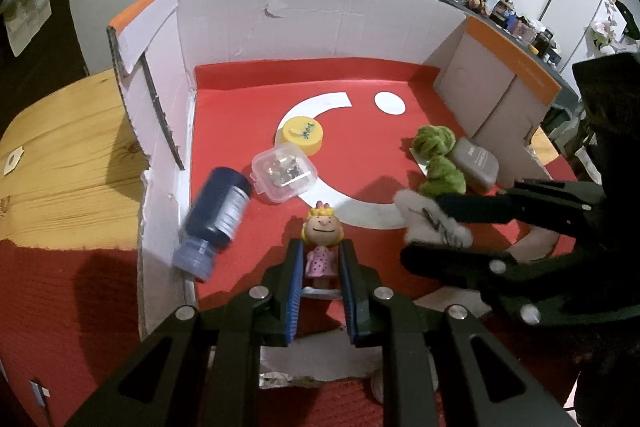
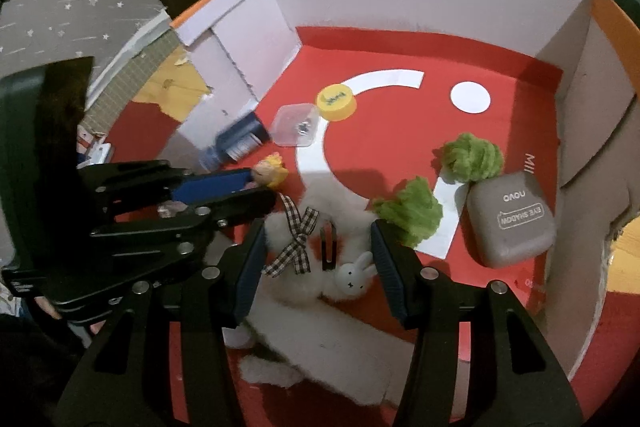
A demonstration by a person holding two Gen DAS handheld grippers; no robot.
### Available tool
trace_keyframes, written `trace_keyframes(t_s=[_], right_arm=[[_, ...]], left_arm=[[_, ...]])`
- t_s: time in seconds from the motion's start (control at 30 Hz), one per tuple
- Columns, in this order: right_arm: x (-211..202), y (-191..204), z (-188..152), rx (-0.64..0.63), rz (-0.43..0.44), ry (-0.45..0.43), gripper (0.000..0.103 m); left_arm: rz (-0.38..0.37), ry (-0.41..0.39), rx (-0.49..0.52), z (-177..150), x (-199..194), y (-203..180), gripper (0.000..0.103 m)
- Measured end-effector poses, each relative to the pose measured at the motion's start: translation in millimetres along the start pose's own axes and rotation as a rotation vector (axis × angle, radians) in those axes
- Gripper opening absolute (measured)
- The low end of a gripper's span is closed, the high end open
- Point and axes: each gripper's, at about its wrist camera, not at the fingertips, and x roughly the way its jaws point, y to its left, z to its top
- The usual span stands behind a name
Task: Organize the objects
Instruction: 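Lower the figurine and white plush toward the box floor with both tools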
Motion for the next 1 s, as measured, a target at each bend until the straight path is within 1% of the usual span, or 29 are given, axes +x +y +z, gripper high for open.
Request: trace_keyframes(t_s=[0.23, 0.37, 0.57, 0.67, 0.83, 1.0], right_arm=[[-6, -17, 0, 0.007, -0.125, -0.030, 0.050], [-10, -25, -2, 0.019, -0.143, -0.041, 0.051], [-9, -20, -5, -0.008, -0.188, -0.048, 0.051], [-12, -20, -6, -0.029, -0.270, -0.062, 0.050], [-14, -24, -10, -0.023, -0.271, -0.065, 0.050], [-16, -26, -12, -0.010, -0.254, -0.066, 0.051]], left_arm=[[-0.001, 0.000, -0.002, 0, 0, 0, 0.018], [0.002, -0.001, -0.003, 0, 0, -1, 0.018], [0.035, -0.016, -0.008, 2, 3, -4, 0.019], [0.052, -0.024, -0.002, 2, 3, -6, 0.019], [0.058, -0.028, -0.004, 3, 5, -5, 0.019], [0.061, -0.028, -0.005, 3, 4, -5, 0.019]])
